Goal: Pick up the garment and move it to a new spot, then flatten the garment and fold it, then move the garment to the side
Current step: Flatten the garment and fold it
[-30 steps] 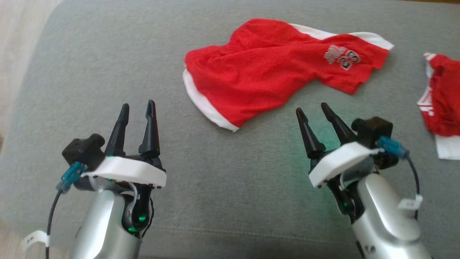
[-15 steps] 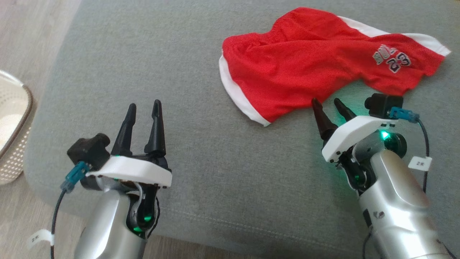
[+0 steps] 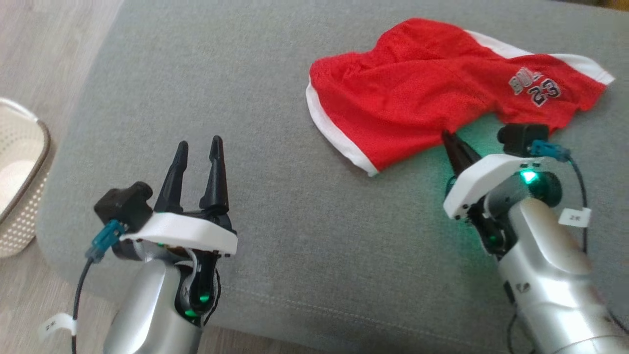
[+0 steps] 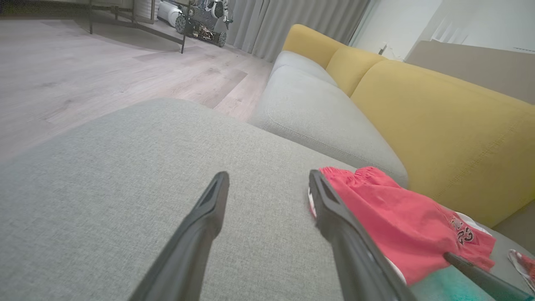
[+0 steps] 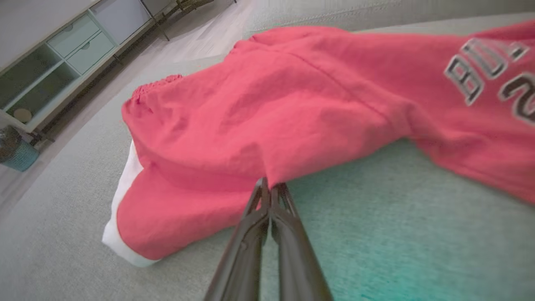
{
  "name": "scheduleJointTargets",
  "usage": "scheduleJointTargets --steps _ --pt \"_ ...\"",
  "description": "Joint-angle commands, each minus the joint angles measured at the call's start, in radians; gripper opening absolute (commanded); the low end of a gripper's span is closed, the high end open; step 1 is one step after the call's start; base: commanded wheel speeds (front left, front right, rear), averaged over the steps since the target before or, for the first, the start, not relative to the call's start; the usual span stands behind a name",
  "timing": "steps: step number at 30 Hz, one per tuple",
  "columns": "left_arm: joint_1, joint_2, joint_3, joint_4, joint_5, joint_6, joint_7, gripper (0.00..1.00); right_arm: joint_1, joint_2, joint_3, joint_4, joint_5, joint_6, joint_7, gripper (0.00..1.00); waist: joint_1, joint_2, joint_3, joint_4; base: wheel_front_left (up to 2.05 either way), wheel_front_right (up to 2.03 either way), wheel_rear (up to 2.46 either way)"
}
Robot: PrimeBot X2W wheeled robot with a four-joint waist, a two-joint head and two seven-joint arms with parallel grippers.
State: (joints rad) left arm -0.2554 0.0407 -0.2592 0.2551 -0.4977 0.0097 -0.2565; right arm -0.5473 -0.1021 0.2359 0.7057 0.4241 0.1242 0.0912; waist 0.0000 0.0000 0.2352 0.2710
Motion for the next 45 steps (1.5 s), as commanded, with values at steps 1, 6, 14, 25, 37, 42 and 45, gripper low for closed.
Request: scheduleJointTargets --steps 1,6,14,25,37,42,45 --pt "-0.017 0.010 0.033 -0.028 0.005 0.001 -0.005 1.00 -0.019 -0.007 0.018 -0.039 -0.008 0.007 -0.015 0.00 0.0000 0.0000 -0.016 -0.015 0.00 0.00 0.00" --pt "0.004 0.010 0.034 -0.022 0.011 -0.002 -0.005 1.00 0.009 -0.071 0.004 -0.110 -0.029 0.007 0.002 0.00 0.0000 0.0000 -0.067 -0.050 0.00 0.00 0.00" --pt "0.027 0.010 0.021 -0.022 0.011 0.001 -0.005 1.00 0.055 -0.165 -0.037 -0.334 -0.089 0.007 0.185 0.00 0.0000 0.0000 -0.104 -0.079 0.00 0.00 0.00" --pt "-0.017 0.010 -0.021 -0.034 -0.016 0.003 -0.005 1.00 -0.058 -0.171 -0.018 -0.391 -0.161 0.007 0.365 0.00 0.0000 0.0000 -0.014 -0.035 0.00 0.00 0.00" --pt "-0.059 0.010 -0.058 -0.033 -0.044 0.012 -0.005 1.00 -0.258 -0.142 0.096 -0.052 -0.209 0.007 0.247 0.67 0.0000 0.0000 0.062 0.022 0.00 0.00 0.00" --pt "-0.060 0.009 -0.060 -0.031 -0.044 0.019 -0.005 1.00 -0.298 -0.123 0.114 0.076 -0.222 0.007 0.176 1.00 0.0000 0.0000 0.066 0.015 0.00 0.00 0.00" --pt "-0.058 0.009 -0.050 -0.027 -0.035 0.020 -0.005 1.00 -0.313 -0.122 0.119 0.119 -0.218 0.007 0.132 1.00 0.0000 0.0000 0.056 -0.010 0.00 0.00 0.00"
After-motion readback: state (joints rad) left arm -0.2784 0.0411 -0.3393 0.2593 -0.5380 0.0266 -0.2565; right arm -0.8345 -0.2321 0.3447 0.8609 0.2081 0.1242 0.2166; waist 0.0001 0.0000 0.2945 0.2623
